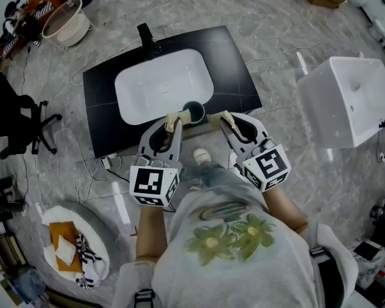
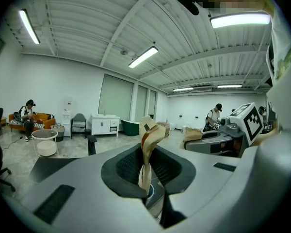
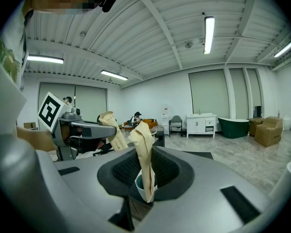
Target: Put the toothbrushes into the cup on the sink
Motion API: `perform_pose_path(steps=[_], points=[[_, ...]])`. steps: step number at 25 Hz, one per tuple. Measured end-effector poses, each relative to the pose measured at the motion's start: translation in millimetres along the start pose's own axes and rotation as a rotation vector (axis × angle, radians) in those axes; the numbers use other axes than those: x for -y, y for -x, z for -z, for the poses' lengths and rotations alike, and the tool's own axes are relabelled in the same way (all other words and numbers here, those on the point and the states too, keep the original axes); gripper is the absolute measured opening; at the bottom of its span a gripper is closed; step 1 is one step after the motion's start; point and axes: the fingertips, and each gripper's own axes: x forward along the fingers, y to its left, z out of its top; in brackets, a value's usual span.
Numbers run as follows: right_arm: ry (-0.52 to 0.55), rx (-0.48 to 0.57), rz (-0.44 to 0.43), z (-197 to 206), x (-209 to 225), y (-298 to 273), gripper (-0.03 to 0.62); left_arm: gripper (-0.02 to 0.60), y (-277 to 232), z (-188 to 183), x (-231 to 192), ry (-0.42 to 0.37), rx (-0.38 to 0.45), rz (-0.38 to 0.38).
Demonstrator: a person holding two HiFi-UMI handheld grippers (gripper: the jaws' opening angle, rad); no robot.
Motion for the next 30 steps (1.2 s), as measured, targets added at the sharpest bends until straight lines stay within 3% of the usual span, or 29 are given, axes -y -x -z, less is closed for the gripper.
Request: perform_pose_path(steps=[18,30], points=[[0.019,0.027,-0.057,-18,40,-39,0.078,0.057,-45,3,-8,-0.014,-0.041,-0.012],[0.015,0.023,-0.077,-16,62,-56,0.078,0.057,-65,20,-20,0.021,-0.084,-0.035]])
